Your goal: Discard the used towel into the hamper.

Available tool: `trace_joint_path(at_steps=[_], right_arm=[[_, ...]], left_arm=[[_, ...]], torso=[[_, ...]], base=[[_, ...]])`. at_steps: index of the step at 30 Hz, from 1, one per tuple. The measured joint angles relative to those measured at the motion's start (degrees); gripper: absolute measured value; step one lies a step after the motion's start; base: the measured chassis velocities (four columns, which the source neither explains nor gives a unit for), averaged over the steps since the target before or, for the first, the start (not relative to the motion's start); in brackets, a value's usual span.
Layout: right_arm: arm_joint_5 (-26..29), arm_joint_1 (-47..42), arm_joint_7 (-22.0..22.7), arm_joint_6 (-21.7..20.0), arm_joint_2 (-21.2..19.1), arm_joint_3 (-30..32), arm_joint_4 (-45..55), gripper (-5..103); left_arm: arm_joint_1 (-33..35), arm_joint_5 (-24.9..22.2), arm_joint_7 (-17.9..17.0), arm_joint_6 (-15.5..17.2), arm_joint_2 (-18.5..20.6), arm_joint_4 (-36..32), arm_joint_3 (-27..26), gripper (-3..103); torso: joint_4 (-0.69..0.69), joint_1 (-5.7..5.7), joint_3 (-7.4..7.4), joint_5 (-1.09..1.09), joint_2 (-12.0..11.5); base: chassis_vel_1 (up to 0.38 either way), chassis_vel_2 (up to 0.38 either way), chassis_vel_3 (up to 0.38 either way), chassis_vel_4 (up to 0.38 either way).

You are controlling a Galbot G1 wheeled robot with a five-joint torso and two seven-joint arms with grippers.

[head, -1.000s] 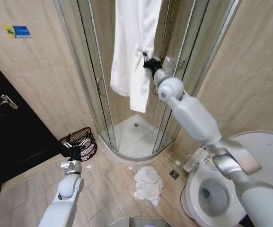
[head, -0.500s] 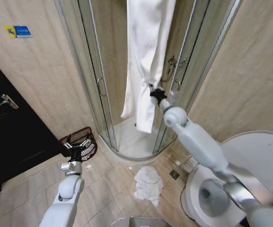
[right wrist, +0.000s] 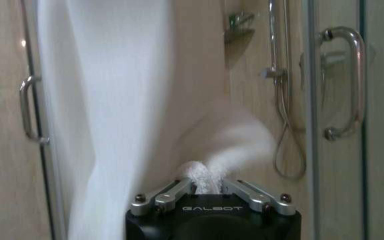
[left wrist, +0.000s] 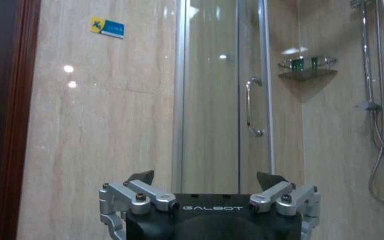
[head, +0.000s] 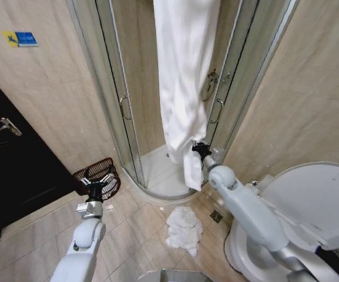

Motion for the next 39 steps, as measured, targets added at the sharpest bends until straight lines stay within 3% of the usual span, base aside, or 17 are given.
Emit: trace_joint_path(at_steps=[4, 13, 20, 30, 34, 39], right_arm=[[-0.03, 3.79, -0.05, 1.44, 2.50, -0.88, -3.27, 5], [1.33, 6.14, 0.44, 2.34, 3.19, 0.77, -2.63, 5], [1.61, 3.15, 1.11, 2.07, -0.75, 4.56, 4.38, 5], [5.00, -2.34, 3.77, -0.13, -7.83, 8.54, 16.15, 5], [4.83, -12.12, 3.09, -1.54, -10.85, 15.60, 21.97, 5], [2.25, -20.31, 1.86, -2.01, -10.76, 21.31, 24.97, 5]], left_arm=[[0.27, 0.27, -0.04, 0.02, -0.26, -0.49, -0.17, 100], [-0.26, 0.44, -0.04, 0.29, -0.05, -0.25, 0.19, 100], [-0.65, 0.91, 0.05, 0.36, -0.27, -0.13, 1.06, 100], [-0.67, 0.84, 0.04, 1.21, -0.40, -2.48, 1.11, 100], [-1.20, 0.81, 0.17, 2.74, -0.57, -4.28, 1.45, 100], [-1.75, 1.18, 0.95, 3.89, -0.82, -4.89, 2.06, 100]], torso=[[0.02, 0.01, 0.01, 0.00, -0.01], [0.02, 0.00, -0.01, -0.01, 0.01], [-0.03, -0.03, -0.02, -0.02, 0.02], [0.01, -0.01, -0.01, 0.01, 0.01], [-0.01, -0.02, -0.01, 0.02, 0.01], [-0.02, -0.02, -0.02, 0.02, 0.02]], base=[[0.000, 0.000, 0.000, 0.000], [0.000, 0.000, 0.000, 0.000], [0.000, 0.000, 0.000, 0.000], [0.000, 0.000, 0.000, 0.000], [0.000, 0.000, 0.000, 0.000], [0.000, 0.000, 0.000, 0.000]])
